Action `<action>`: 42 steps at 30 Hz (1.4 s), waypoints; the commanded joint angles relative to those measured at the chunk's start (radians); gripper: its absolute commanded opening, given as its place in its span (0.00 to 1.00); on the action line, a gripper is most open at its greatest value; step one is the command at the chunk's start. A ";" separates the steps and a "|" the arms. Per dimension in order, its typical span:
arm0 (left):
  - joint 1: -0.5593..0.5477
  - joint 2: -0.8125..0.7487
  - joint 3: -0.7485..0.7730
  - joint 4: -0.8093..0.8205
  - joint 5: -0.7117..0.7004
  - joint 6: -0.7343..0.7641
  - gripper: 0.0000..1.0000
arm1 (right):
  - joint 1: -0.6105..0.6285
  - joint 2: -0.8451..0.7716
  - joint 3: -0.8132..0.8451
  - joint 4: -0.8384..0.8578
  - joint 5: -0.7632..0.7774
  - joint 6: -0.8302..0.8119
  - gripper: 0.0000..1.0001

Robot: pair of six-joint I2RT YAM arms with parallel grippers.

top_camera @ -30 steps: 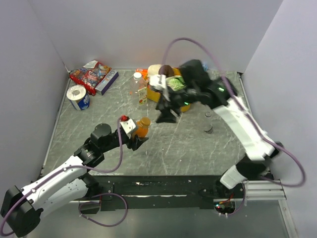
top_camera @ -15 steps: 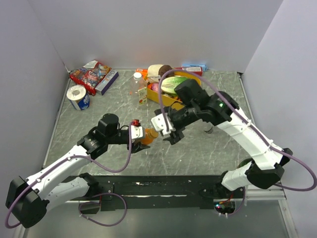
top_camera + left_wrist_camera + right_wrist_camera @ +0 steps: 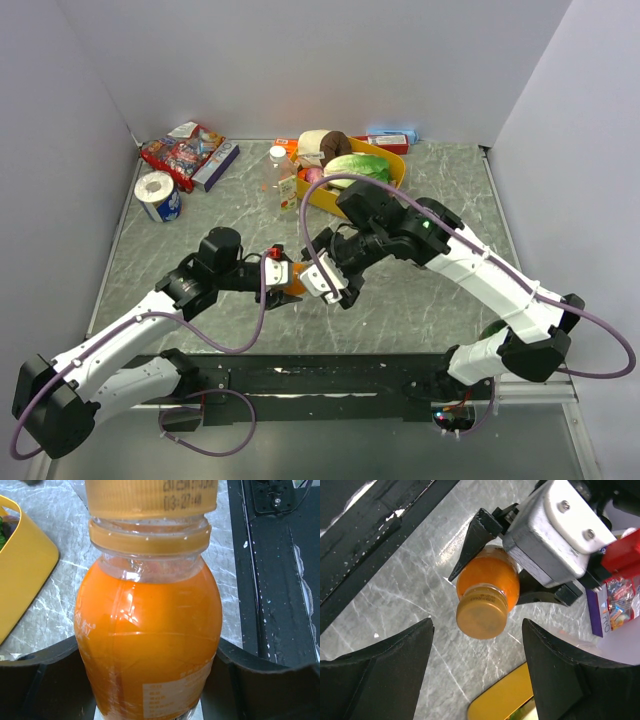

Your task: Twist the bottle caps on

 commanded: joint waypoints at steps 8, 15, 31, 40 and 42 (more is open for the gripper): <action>0.005 0.004 0.054 0.036 0.048 0.036 0.01 | 0.017 0.001 0.003 0.051 -0.005 -0.051 0.75; 0.005 0.009 0.056 0.055 0.043 0.029 0.01 | 0.023 0.029 0.022 0.031 -0.014 -0.050 0.67; 0.004 -0.011 0.008 0.174 -0.047 -0.109 0.01 | 0.022 0.122 0.109 -0.031 -0.041 0.105 0.16; -0.001 0.053 0.017 0.437 -0.355 -0.483 0.01 | -0.014 0.280 0.256 -0.062 -0.097 0.454 0.00; 0.001 0.073 0.055 0.441 -0.395 -0.528 0.01 | -0.035 0.326 0.298 -0.073 -0.116 0.515 0.00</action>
